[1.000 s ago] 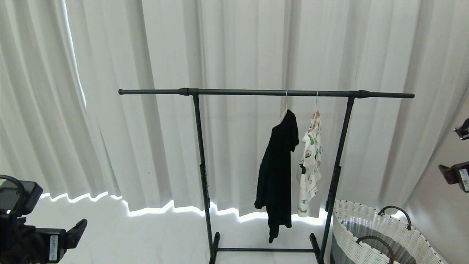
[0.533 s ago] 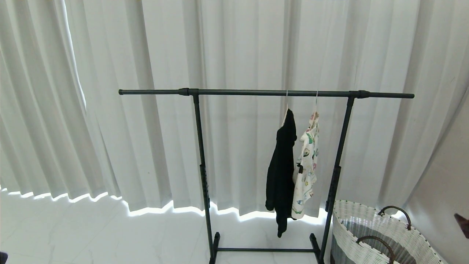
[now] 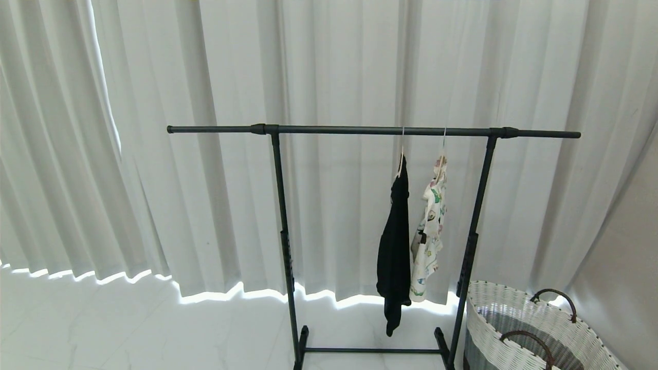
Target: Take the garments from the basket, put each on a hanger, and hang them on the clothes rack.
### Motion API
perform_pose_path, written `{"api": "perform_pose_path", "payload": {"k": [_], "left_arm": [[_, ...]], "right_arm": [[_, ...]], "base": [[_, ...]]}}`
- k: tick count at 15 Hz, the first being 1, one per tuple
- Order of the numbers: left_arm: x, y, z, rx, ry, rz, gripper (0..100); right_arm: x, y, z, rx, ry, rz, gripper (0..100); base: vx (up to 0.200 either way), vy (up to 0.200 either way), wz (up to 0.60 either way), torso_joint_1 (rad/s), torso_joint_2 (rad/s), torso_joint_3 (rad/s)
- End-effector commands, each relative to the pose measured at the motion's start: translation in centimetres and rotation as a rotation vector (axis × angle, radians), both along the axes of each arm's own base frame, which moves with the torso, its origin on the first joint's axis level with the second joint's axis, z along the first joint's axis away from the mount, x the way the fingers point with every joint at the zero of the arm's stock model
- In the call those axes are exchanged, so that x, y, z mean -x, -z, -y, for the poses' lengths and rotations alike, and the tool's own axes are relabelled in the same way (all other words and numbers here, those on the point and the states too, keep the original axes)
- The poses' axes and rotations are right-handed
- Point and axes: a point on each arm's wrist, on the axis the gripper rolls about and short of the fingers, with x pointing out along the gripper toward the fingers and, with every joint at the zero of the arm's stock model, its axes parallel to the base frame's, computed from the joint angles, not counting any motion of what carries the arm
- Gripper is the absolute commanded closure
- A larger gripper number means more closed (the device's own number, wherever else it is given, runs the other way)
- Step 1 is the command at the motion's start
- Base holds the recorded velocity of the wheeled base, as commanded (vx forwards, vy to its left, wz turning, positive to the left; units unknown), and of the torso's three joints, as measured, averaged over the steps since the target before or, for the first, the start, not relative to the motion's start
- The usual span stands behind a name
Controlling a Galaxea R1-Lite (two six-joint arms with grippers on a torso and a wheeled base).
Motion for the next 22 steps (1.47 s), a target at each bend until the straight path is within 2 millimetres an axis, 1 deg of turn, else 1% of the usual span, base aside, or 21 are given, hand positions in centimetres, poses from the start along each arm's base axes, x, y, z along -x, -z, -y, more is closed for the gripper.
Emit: {"api": "perform_pose_path", "payload": {"k": [1,3,5,7,9,11,13,14,15,16,18,20,22], "left_arm": [[1.3,0.3,-0.1,0.007,0.043,0.165,0],[1.3,0.3,-0.1,0.098,0.017,0.188,0],[1.3,0.3,-0.1,0.111,0.017,0.191,0],[1.3,0.3,-0.1,0.017,0.029,0.168,0],[1.3,0.3,-0.1,0.017,0.029,0.168,0],[1.2,0.3,-0.1,0.079,0.040,0.181,0],[1.2,0.3,0.2,0.102,0.136,0.180,0],[1.2,0.4,0.5,0.102,0.281,0.170,0],[1.2,0.4,0.7,0.108,0.365,0.161,0],[1.2,0.4,0.7,0.118,0.396,0.154,0],[1.2,0.3,0.7,0.109,0.354,0.166,0],[1.2,0.3,0.6,0.113,0.345,0.169,0],[1.2,0.4,0.5,0.147,0.289,0.165,0]], "right_arm": [[5.0,1.9,-0.6,-0.026,-0.012,0.290,0],[5.2,2.1,-0.5,-0.079,0.049,0.354,0],[5.2,2.2,-0.5,-0.098,0.080,0.370,0],[5.2,2.1,-0.5,-0.108,0.081,0.386,0],[5.1,1.8,-0.6,-0.120,0.024,0.406,0],[5.0,1.8,-1.0,-0.166,-0.192,0.399,0],[4.9,1.8,-1.4,-0.198,-0.376,0.377,0],[4.8,1.9,-1.7,-0.225,-0.496,0.363,0],[4.8,1.9,-1.8,-0.226,-0.520,0.354,0],[4.9,2.0,-1.8,-0.227,-0.516,0.345,0],[4.8,2.0,-1.7,-0.210,-0.479,0.351,0],[4.9,1.9,-1.5,-0.175,-0.391,0.361,0],[4.9,1.9,-1.4,-0.210,-0.382,0.366,0]], "base": [[0.000,0.000,0.00,0.000,0.00,0.000],[0.000,0.000,0.00,0.000,0.00,0.000],[0.000,0.000,0.00,0.000,0.00,0.000],[0.000,0.000,0.00,0.000,0.00,0.000],[0.000,0.000,0.00,0.000,0.00,0.000],[0.000,0.000,0.00,0.000,0.00,0.000],[0.000,0.000,0.00,0.000,0.00,0.000],[0.000,0.000,0.00,0.000,0.00,0.000],[0.000,0.000,0.00,0.000,0.00,0.000],[0.000,0.000,0.00,0.000,0.00,0.000],[0.000,0.000,0.00,0.000,0.00,0.000],[0.000,0.000,0.00,0.000,0.00,0.000],[0.000,0.000,0.00,0.000,0.00,0.000]]}}
